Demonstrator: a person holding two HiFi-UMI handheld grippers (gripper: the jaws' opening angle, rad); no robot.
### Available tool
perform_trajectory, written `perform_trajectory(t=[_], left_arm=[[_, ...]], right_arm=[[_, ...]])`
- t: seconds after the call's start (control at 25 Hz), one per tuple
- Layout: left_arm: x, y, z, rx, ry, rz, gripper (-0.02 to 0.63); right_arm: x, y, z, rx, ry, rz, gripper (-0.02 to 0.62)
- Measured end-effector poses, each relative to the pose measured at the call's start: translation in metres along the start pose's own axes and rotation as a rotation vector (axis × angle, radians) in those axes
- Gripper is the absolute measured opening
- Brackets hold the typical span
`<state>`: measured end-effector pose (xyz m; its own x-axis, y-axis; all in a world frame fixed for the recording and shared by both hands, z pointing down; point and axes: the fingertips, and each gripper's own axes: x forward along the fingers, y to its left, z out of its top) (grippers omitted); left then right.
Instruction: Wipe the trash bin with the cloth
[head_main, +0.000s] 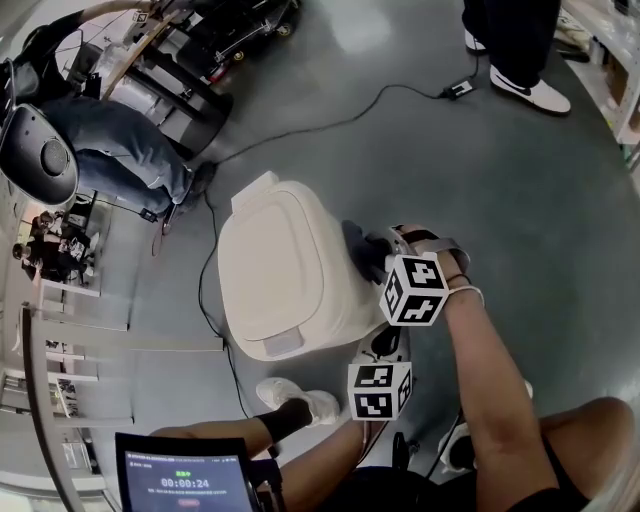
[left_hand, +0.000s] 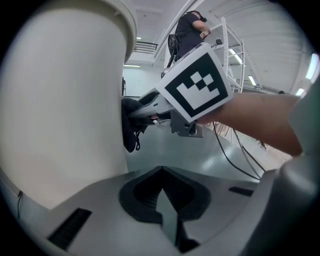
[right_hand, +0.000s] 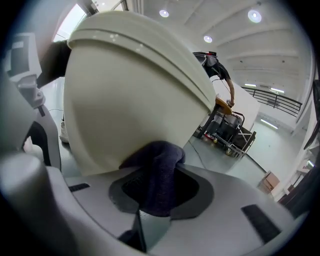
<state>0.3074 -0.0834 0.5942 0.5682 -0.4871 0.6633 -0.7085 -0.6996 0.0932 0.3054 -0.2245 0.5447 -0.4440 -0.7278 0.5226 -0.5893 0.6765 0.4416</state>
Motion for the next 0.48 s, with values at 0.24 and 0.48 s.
perform_trajectory(t=[0.24, 0.48], left_arm=[[0.007, 0.002, -0.016, -0.014, 0.038, -0.012, 0.0], [0.009, 0.004, -0.028, -0.026, 0.069, -0.021, 0.0]], right_arm=[[0.02, 0.015, -0.024, 0.052, 0.051, 0.037, 0.094], [0.034, 0.035, -0.05, 0.1, 0.108, 0.079, 0.094]])
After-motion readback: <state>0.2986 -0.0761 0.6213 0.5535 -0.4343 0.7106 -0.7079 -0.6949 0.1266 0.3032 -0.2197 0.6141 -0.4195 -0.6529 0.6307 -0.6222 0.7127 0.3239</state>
